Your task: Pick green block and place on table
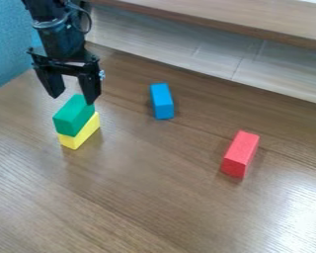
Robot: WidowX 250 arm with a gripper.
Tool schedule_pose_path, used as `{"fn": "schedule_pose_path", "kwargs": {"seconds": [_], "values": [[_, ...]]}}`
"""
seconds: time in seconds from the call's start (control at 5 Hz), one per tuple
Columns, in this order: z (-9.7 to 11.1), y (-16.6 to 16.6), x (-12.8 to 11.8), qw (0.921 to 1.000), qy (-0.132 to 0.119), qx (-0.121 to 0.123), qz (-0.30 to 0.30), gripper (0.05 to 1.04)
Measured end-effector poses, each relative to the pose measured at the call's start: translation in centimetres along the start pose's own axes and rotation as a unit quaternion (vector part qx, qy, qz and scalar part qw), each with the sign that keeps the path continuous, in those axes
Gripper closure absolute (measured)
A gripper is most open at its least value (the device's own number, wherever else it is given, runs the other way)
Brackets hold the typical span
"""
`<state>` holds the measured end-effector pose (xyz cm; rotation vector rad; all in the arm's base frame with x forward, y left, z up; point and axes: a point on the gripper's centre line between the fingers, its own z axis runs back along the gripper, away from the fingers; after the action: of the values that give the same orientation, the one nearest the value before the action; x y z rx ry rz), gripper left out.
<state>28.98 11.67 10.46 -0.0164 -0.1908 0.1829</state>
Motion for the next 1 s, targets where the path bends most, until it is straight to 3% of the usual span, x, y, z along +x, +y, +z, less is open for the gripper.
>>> {"fn": "schedule_pose_path", "kwargs": {"seconds": [0.6, 1.0], "values": [[-1.3, 1.7, -0.4, 0.9997, 0.01, 0.012, 0.019, 0.083], [-2.9, 1.4, -1.0, 0.9992, 0.023, 0.004, 0.031, 0.083]]}}
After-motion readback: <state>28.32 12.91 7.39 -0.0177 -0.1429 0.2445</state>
